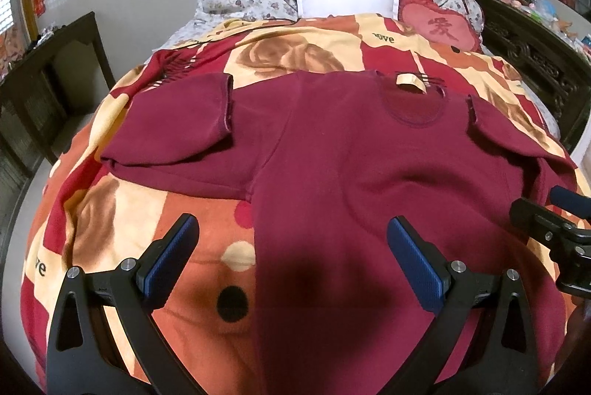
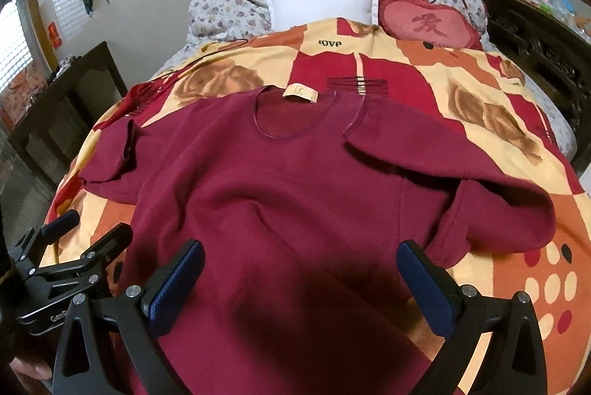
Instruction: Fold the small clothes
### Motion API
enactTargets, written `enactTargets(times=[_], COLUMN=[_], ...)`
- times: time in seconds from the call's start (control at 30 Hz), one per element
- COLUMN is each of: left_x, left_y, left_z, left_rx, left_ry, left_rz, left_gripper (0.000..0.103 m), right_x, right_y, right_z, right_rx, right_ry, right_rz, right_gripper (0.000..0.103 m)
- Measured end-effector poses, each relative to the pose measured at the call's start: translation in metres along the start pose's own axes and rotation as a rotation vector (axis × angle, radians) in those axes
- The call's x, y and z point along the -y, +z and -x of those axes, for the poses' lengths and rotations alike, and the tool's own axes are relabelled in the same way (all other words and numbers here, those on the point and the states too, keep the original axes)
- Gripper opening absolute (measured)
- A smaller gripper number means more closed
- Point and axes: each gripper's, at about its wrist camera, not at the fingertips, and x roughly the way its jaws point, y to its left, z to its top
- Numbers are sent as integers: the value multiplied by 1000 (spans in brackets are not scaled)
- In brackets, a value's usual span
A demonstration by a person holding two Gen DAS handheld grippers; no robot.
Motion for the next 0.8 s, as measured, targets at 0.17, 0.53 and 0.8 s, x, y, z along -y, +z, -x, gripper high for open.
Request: enactTargets(times=[0.17,0.53,0.8], left_x=[-3,-5,-11], left_y=[1,4,3], left_z=[-4,-11,-15], left_rx=[-8,-25,-34], left_ry=[-5,0,-4], left_rz=[17,12,29], left_gripper=[102,102,102], right_x=[-2,-5,-12], right_y=[1,5,8], right_z=[-4,-16,-22], right_rx=[2,-10,-13], right_ry=[-16,-13,-17], right_rz=[6,-13,5], right_gripper=[103,103,103])
